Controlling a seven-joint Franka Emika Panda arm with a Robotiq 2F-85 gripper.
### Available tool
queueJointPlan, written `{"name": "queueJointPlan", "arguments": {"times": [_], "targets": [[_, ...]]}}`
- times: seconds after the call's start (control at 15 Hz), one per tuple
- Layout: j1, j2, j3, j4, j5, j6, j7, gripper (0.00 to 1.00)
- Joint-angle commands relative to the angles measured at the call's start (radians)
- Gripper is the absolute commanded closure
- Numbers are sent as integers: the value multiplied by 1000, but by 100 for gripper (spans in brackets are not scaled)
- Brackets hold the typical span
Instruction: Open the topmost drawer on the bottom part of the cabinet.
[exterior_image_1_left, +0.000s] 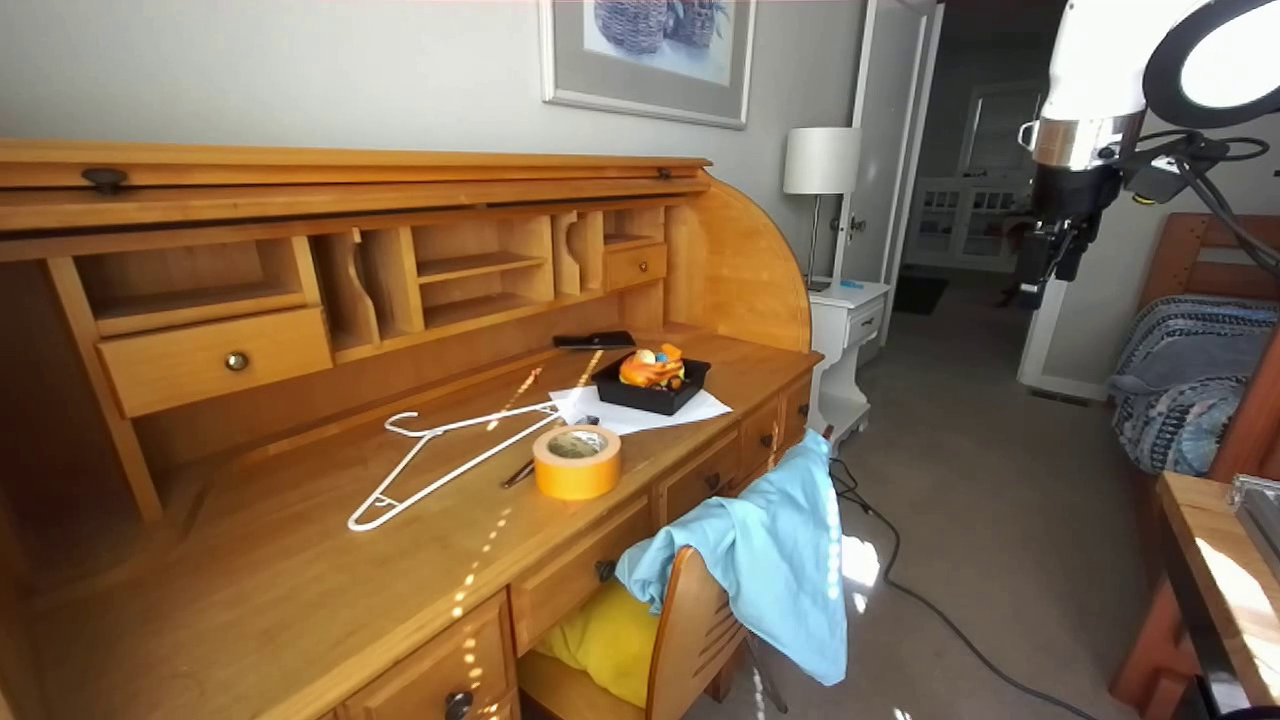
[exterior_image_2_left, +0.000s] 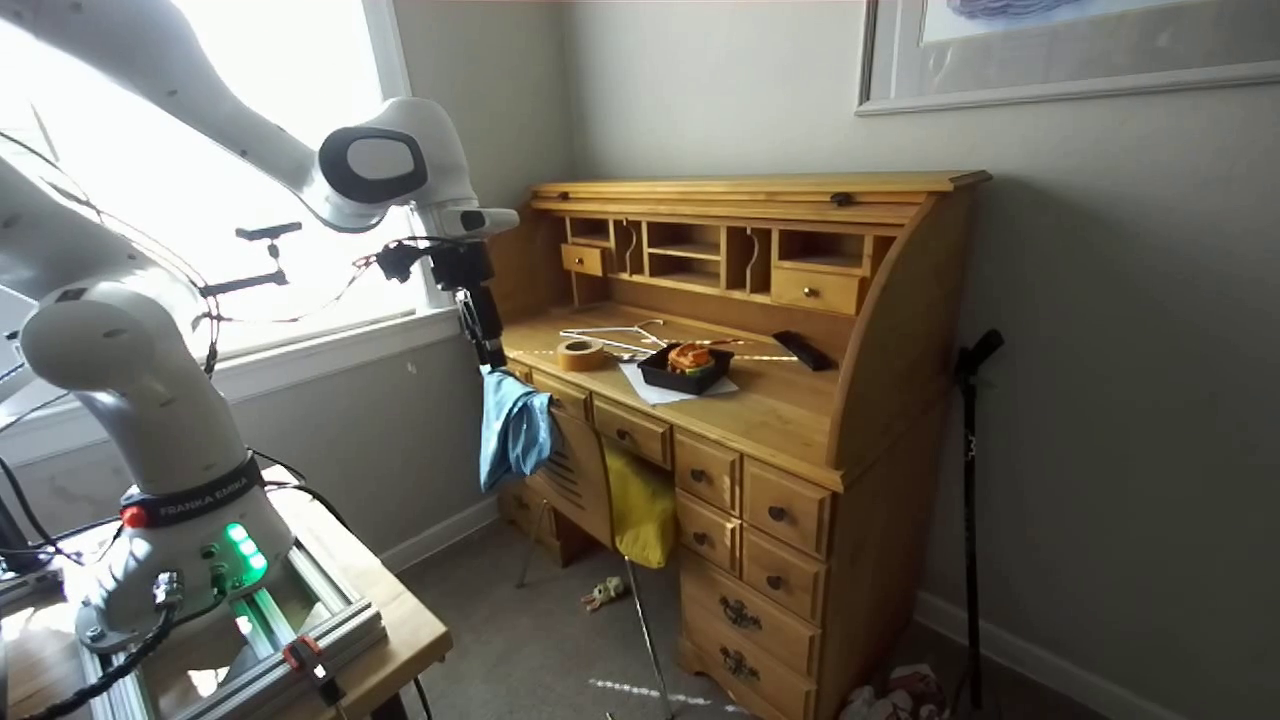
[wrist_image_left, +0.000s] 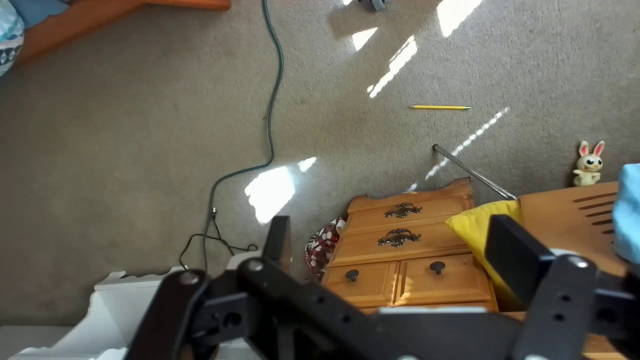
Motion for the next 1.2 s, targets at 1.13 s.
{"name": "queueJointPlan", "arguments": {"times": [1.13], "targets": [[-60, 684, -131, 225, -683, 354, 846, 0]]}}
